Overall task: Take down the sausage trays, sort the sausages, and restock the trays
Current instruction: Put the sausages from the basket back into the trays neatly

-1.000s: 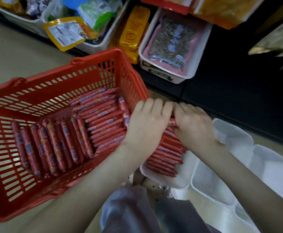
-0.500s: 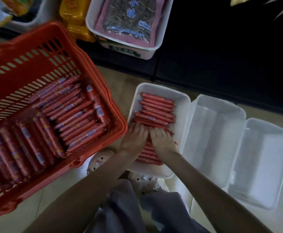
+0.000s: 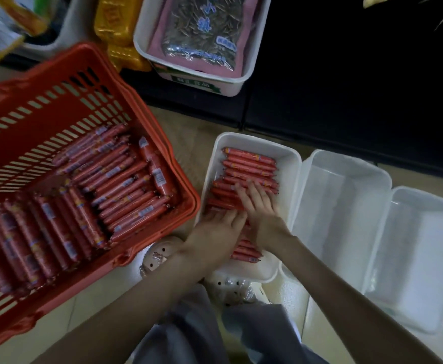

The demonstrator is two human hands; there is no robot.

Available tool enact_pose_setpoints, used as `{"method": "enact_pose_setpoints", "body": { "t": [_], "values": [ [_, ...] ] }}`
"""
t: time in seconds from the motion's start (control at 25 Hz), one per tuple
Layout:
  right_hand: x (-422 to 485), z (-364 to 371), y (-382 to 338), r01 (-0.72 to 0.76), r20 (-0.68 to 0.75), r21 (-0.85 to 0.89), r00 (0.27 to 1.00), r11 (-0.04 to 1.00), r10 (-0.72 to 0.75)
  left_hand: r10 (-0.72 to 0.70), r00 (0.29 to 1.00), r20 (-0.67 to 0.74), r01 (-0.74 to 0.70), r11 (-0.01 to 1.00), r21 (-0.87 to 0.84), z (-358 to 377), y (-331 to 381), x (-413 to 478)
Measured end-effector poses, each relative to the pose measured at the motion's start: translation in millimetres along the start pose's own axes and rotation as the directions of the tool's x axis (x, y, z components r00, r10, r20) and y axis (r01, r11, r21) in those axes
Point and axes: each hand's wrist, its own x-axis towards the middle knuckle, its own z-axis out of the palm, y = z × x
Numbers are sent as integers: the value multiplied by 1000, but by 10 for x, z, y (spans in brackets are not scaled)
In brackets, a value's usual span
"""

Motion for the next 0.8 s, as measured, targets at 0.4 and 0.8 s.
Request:
{"method": "enact_pose_setpoints", "body": {
  "t": [0.4, 0.8],
  "values": [
    [230, -1348, -1816, 541, -385, 34, 783, 840, -489, -445, 876, -186, 437, 895, -85, -1025, -1256, -901],
    [1289, -80, -2253, 431, 396, -589, 891, 683, -222, -541, 743, 393, 408, 832, 376, -83, -1946, -834]
  ]
}}
